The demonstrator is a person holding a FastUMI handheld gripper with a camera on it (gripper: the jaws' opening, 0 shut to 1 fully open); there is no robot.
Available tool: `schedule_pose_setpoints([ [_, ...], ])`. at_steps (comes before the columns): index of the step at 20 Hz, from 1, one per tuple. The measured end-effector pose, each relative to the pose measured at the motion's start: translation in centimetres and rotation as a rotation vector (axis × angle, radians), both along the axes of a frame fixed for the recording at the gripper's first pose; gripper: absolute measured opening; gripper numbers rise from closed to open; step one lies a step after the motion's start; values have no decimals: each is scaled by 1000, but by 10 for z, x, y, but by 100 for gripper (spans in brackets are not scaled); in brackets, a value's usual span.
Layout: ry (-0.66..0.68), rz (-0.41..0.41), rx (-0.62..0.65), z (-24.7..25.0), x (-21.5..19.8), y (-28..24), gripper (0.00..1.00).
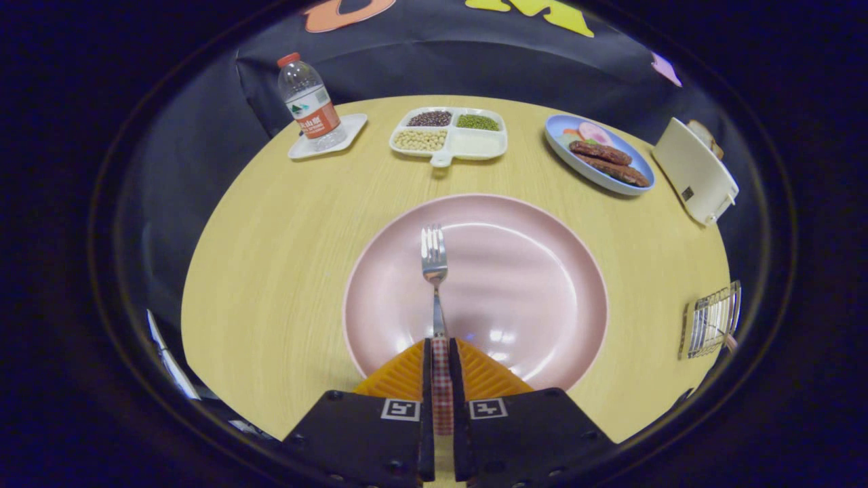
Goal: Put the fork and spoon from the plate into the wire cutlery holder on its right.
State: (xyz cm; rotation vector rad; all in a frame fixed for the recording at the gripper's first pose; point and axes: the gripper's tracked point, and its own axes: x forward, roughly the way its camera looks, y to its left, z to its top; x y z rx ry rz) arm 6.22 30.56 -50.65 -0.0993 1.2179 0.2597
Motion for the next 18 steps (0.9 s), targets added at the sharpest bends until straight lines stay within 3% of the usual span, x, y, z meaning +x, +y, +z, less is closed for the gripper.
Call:
schedule_pose_setpoints([
  [1,12,6,8,4,2,-1,6],
  [9,-16,26,39,50,2,-29,6],
  [18,-45,11,30,112,13,-136,6],
])
